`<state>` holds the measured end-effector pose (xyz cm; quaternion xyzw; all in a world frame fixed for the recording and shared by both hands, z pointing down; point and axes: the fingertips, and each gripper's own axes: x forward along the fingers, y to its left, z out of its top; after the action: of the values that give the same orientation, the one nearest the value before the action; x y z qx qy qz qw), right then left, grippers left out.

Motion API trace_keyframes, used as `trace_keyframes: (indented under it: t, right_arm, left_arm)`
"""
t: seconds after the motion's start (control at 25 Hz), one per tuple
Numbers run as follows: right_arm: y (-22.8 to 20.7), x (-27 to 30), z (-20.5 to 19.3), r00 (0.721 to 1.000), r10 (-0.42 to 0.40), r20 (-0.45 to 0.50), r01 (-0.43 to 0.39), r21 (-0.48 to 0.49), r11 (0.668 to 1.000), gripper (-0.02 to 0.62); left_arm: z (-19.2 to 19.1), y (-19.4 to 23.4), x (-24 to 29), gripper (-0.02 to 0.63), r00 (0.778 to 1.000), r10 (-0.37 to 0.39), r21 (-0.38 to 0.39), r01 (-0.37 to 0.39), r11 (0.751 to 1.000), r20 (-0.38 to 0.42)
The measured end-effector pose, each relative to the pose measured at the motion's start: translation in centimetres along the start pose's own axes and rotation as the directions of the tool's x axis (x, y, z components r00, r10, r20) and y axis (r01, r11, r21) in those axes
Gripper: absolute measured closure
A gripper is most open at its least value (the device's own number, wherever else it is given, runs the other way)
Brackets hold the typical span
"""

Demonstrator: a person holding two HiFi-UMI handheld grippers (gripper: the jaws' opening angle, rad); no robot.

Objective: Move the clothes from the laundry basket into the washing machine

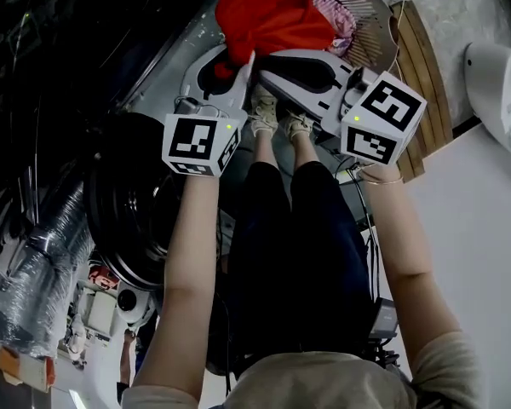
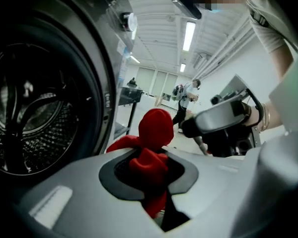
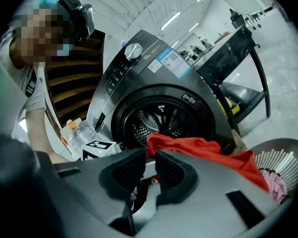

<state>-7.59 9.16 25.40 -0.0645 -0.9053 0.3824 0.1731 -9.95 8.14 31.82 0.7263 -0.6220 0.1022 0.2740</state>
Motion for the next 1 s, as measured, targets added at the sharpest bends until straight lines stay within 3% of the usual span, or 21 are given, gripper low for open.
trace_keyframes:
  t: [0.16, 0.32, 0.4, 0.56, 0.64, 0.8, 1.0]
  right_arm:
    - [-1.3, 1.4, -1.4, 0.999, -0.048, -0.016, 0.048, 0.016, 0.999, 0.572]
    - [-3.0, 3.3, -3.1, 0.995, -0.081, -0.056, 0.082, 0.025, 0.996, 0.572]
    - [-3.9, 4.1, -3.6, 0.994, -0.087, -0.058, 0.090, 0.040, 0.995, 0.572]
    - [-6.0, 5.0, -4.1, 0.992, -0.115, -0.046, 0.118, 0.080, 0.990, 0.572]
    - [-7.0, 5.1, -4.5, 0.990, -0.136, -0.044, 0.140, 0.094, 0.986, 0.572]
    - [-8.3, 5.3, -5.4, 0.987, -0.152, -0.052, 0.156, 0.107, 0.982, 0.572]
    - [-9.0, 4.7, -5.6, 0.985, -0.170, -0.035, 0.173, 0.123, 0.977, 0.572]
  left_arm:
    - [-0.7, 5.4, -0.6, 0.534, 0.991, 0.130, -0.010, -0.130, 0.991, -0.026]
    - [-1.9, 10.0, 0.1, 0.534, 0.962, 0.271, -0.022, -0.271, 0.962, -0.038]
    - [-3.1, 12.5, 0.4, 0.534, 0.933, 0.356, -0.047, -0.358, 0.932, -0.049]
    - [-5.1, 17.4, 0.4, 0.534, 0.848, 0.526, -0.097, -0.530, 0.842, -0.064]
    - [-5.4, 19.5, 0.4, 0.534, 0.823, 0.565, -0.119, -0.567, 0.815, -0.053]
    - [-4.2, 23.6, 0.1, 0.534, 0.789, 0.614, -0.102, -0.612, 0.784, -0.018]
    - [-1.8, 25.6, 0.0, 0.535, 0.779, 0.626, -0.051, -0.625, 0.779, 0.021]
